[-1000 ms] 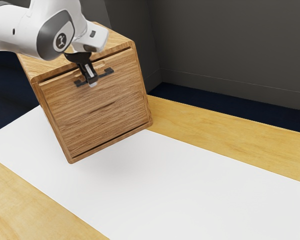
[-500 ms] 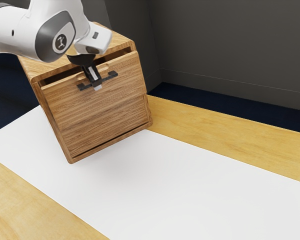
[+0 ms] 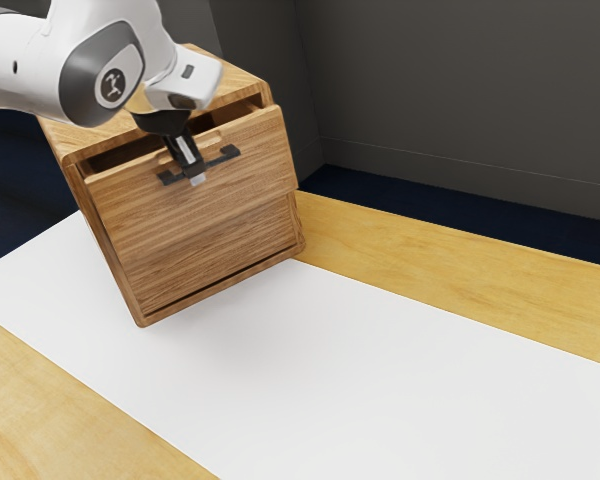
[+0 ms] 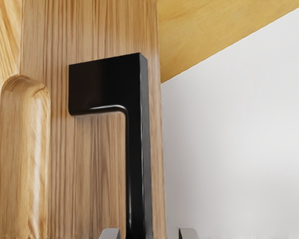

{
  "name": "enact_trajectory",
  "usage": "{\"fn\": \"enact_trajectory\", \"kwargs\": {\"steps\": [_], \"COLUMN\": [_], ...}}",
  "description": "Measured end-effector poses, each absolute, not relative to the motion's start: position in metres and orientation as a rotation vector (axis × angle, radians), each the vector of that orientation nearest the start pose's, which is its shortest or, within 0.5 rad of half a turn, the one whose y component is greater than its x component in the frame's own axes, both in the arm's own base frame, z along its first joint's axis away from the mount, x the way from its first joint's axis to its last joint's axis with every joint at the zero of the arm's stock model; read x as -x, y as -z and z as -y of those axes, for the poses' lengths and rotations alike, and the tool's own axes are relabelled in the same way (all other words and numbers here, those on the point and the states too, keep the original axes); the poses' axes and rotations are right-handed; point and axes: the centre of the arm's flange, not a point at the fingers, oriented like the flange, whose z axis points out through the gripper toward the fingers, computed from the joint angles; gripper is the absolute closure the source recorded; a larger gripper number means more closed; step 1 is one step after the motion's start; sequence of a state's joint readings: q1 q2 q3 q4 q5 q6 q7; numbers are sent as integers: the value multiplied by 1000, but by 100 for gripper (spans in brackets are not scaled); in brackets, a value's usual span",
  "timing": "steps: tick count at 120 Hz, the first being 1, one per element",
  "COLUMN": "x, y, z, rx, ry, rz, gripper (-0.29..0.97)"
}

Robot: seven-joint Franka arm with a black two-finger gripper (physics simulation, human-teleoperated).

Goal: Pull the drawer handle with one arm to open the drawer

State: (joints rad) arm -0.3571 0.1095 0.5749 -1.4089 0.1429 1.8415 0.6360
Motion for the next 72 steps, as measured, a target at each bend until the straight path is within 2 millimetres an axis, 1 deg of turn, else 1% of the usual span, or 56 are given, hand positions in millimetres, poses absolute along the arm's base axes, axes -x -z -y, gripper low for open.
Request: {"fn": "enact_trajectory", "kwargs": {"steps": [20,48,72], "x": [-593,-595,-586], "y": [-679,-678,-680], "z": [-115,-96,-99], "rx": [2736,2738,2757], "ry": [323,330,339], "rz": [-627,-660,-654], "gripper": [61,61,61]}}
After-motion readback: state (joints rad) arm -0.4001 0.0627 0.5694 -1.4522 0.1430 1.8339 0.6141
